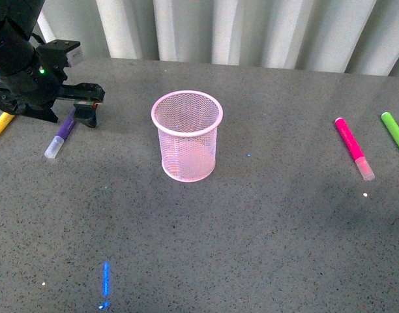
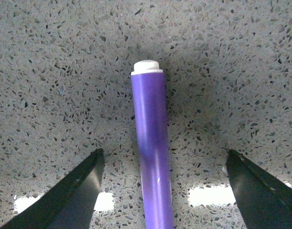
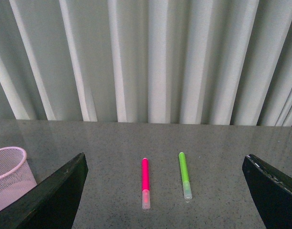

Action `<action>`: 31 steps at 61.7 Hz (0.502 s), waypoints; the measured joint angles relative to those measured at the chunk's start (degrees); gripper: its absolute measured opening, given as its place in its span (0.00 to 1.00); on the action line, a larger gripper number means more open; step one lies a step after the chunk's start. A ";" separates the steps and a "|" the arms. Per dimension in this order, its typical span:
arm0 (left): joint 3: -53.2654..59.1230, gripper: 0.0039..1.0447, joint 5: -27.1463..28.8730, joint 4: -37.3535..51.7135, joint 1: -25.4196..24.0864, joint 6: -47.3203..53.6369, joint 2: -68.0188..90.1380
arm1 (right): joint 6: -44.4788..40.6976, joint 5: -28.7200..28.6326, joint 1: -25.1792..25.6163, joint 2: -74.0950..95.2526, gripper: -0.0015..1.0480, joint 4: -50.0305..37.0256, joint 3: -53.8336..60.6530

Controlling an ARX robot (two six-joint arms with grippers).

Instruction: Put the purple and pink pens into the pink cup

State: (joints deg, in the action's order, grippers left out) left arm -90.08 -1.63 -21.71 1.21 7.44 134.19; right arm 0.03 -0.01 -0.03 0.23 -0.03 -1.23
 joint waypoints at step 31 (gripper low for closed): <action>4.00 0.12 -2.32 1.68 1.66 -3.89 -2.27 | 0.00 0.00 0.00 0.00 0.93 0.00 0.00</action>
State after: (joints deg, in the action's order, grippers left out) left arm -86.08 -3.95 -20.03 2.87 3.55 131.92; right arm 0.03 -0.01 -0.03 0.23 -0.03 -1.23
